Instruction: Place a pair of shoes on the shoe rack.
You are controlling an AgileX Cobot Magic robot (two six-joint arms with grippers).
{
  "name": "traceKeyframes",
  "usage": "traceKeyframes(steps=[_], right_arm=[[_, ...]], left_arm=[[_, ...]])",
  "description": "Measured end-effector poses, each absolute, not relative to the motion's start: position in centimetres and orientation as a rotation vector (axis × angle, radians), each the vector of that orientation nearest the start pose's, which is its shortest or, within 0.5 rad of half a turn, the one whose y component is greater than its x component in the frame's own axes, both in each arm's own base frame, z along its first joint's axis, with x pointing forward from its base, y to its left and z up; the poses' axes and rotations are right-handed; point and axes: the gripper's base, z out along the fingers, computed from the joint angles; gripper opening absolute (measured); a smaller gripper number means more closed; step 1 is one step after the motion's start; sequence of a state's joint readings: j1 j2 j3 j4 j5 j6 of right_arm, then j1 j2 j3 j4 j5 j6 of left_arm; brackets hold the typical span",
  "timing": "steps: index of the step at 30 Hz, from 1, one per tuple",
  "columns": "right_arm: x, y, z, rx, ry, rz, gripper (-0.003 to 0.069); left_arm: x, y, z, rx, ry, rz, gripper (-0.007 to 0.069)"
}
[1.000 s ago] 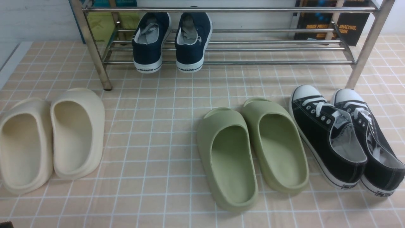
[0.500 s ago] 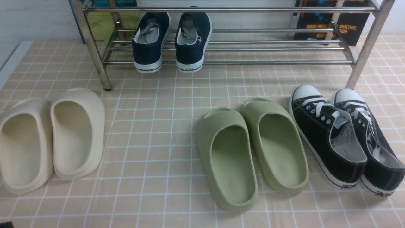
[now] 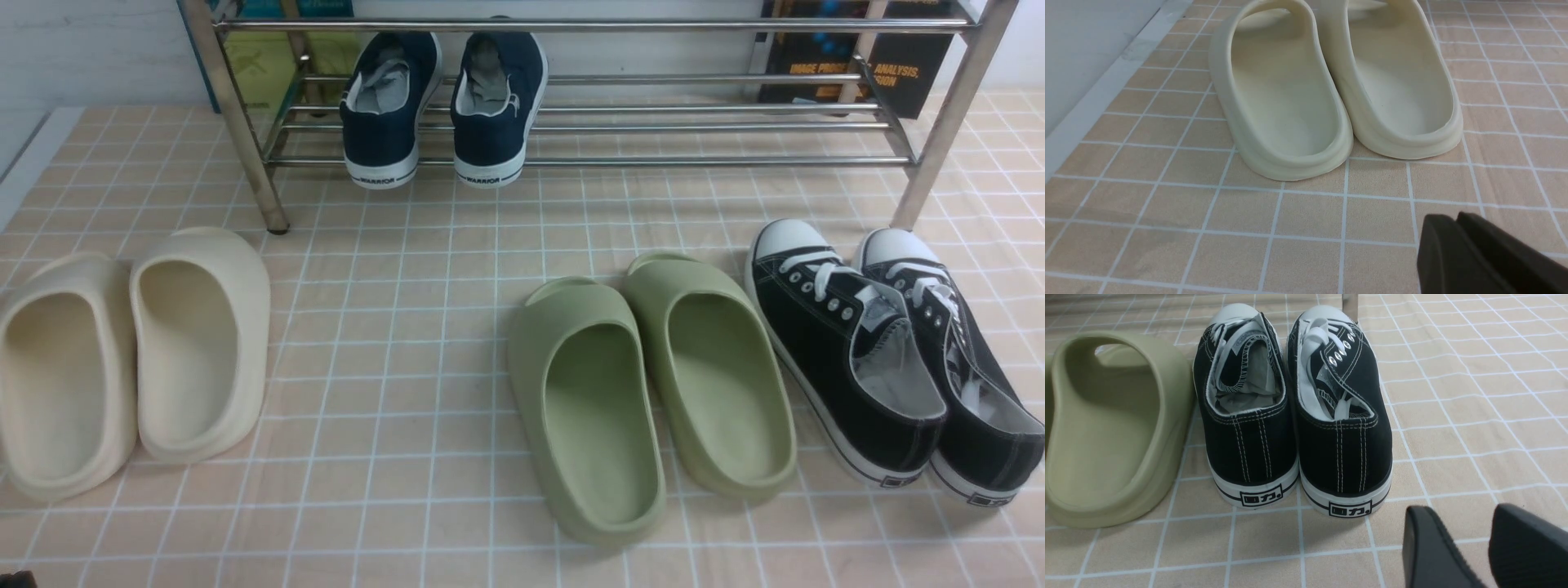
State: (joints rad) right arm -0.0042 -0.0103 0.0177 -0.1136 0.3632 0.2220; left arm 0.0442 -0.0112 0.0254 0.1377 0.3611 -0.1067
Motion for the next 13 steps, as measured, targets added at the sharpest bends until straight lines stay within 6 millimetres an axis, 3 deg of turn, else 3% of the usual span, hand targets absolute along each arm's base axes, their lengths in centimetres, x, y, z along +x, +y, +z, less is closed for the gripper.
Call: traceKeyframes(steps=[13], right_arm=[[5.27, -0.39, 17.53, 0.139, 1.847, 0.04, 0.024]], left_arm=[[5.26, 0.68, 17.3, -0.054, 1.856, 0.091, 0.0071]])
